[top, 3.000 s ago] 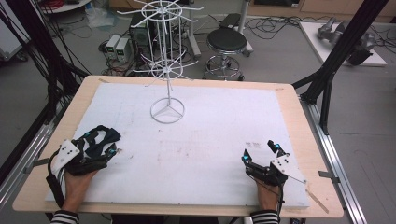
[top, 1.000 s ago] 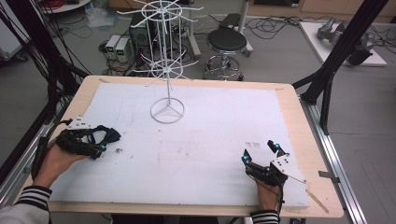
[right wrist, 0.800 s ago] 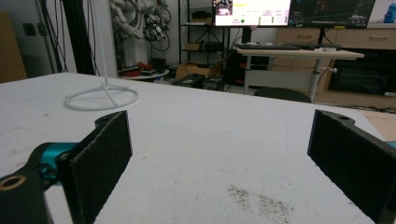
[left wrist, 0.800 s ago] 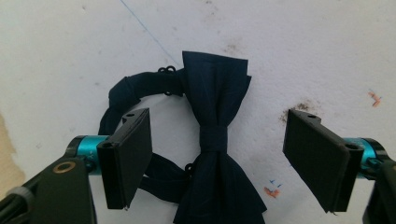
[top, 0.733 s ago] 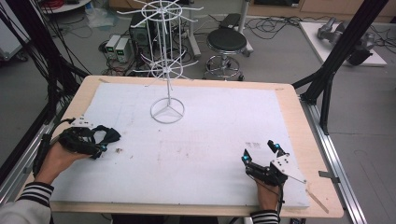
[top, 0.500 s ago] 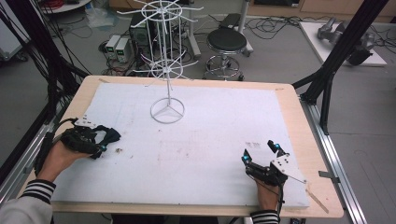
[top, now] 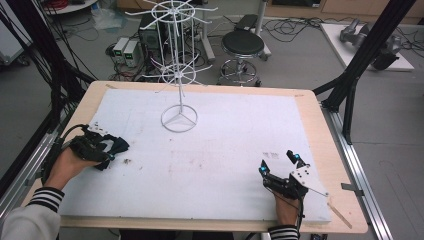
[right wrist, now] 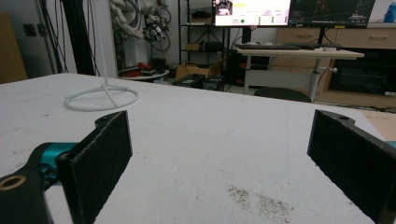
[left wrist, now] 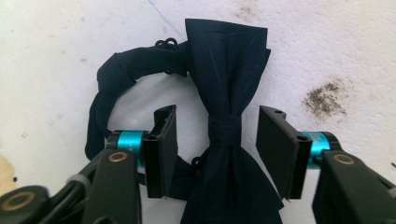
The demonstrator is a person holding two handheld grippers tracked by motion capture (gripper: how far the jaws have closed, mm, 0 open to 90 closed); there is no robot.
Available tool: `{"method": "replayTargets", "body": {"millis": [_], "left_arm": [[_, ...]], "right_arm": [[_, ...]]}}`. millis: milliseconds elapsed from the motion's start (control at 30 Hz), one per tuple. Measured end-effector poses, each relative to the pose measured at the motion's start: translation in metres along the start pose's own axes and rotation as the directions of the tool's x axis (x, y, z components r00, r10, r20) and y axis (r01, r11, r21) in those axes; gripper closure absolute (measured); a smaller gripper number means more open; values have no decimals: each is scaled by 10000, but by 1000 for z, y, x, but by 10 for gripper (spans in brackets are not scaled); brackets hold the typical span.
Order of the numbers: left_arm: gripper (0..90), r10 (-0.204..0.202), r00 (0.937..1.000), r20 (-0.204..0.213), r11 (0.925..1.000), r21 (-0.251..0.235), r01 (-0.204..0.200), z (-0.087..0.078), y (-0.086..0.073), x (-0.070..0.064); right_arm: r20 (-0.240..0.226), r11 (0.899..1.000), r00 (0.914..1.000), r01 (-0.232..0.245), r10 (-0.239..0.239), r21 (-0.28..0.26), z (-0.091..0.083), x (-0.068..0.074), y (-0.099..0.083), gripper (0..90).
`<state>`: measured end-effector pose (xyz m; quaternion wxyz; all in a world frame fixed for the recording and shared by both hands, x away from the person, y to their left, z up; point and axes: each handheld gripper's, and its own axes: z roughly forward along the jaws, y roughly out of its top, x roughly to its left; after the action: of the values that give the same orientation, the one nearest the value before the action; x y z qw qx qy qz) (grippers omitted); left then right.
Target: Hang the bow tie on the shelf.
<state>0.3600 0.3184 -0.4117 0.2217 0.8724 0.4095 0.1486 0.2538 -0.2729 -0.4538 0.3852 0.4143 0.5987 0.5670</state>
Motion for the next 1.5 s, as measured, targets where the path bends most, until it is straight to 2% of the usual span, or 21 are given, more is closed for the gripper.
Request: {"method": "replayTargets", "body": {"millis": [333,500,667,900,1167,1333,1500], "left_arm": [[614,-178,9997,151,9985,521,170,6,3,1],[713,-180,9996,213,9979,625,167,6,4,0],[732,-224,9996,161,9974,695,213,6,5,-1],[739,-269,9996,126,9989,393,263,4,5,-1],[740,-480,9988,120,9980,-416,485,-4,5,-1],[740,-618,9980,156,9935,-945,630,-10,6,-2],[741,-812,9965,198,9844,-1551,833,-16,6,-1]], "right_arm": [[3,10000,10000,-15,15,-29,0,0,0,55],[1,10000,10000,10,-10,-29,0,0,0,55],[1,10000,10000,-5,5,-16,0,0,0,55],[22,10000,10000,34,-34,-47,0,0,0,55],[20,10000,10000,32,-32,-49,0,0,0,55],[15,10000,10000,42,-42,-53,0,-1,0,55],[19,10000,10000,55,-54,-52,0,-1,0,55]]}}
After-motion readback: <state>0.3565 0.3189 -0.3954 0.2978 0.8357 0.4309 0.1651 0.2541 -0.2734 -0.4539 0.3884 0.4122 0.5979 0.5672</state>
